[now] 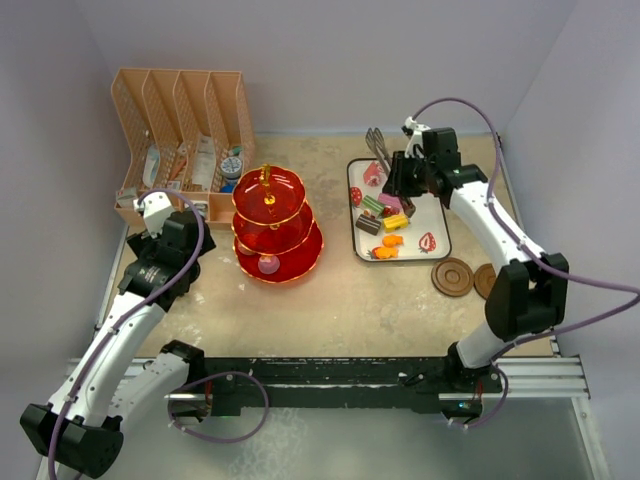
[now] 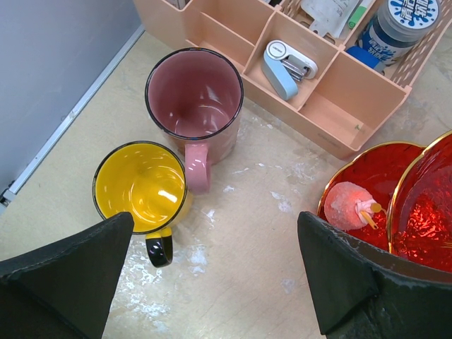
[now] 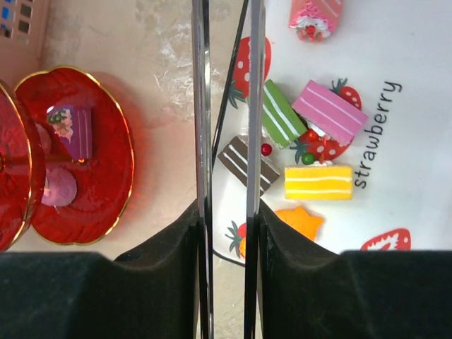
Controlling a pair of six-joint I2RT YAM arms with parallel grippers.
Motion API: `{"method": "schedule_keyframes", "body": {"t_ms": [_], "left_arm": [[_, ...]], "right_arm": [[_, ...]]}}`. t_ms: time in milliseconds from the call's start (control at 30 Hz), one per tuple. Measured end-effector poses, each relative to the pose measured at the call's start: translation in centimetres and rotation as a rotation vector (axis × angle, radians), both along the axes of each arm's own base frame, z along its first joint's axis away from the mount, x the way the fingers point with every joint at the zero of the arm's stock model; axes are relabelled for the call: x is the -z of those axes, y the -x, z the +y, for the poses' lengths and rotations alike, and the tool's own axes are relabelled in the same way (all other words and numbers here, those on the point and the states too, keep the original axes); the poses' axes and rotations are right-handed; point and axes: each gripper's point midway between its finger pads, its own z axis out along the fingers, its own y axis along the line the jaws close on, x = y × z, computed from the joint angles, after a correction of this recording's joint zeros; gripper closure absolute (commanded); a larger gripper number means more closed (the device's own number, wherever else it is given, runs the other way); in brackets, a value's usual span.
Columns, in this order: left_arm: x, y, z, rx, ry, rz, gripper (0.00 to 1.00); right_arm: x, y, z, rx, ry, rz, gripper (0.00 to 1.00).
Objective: Serve the afternoon tea
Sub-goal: Pick up the desert from the tray.
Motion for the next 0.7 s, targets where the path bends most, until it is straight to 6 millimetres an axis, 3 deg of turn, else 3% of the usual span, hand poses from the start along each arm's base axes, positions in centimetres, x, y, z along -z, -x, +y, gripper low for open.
{"method": "schedule_keyframes", "body": {"t_ms": [133,333,500,700], "left_arm": [[0.0,0.0,0.0,0.001,0.0,0.002,0.04],[0.1,0.0,-0.1,0.003,0.001,0.005,0.04],[0.1,-0.1,-0.1,0.004,0.001,0.006,0.04],[0.1,-0.1,-0.1,0.004,0.001,0.006,0.04]], "right_arm": [[0.0,0.7,-1.3,0.063,0.001,-0.006,0.65],[4.1,0.7,-2.6,0.106,0.011,0.105,0.63],[5.8,0.9,-2.4,0.094,0.005,0.157,0.62],[6.1,0.9,-2.1,0.076,-0.001,0.17,0.6]]}}
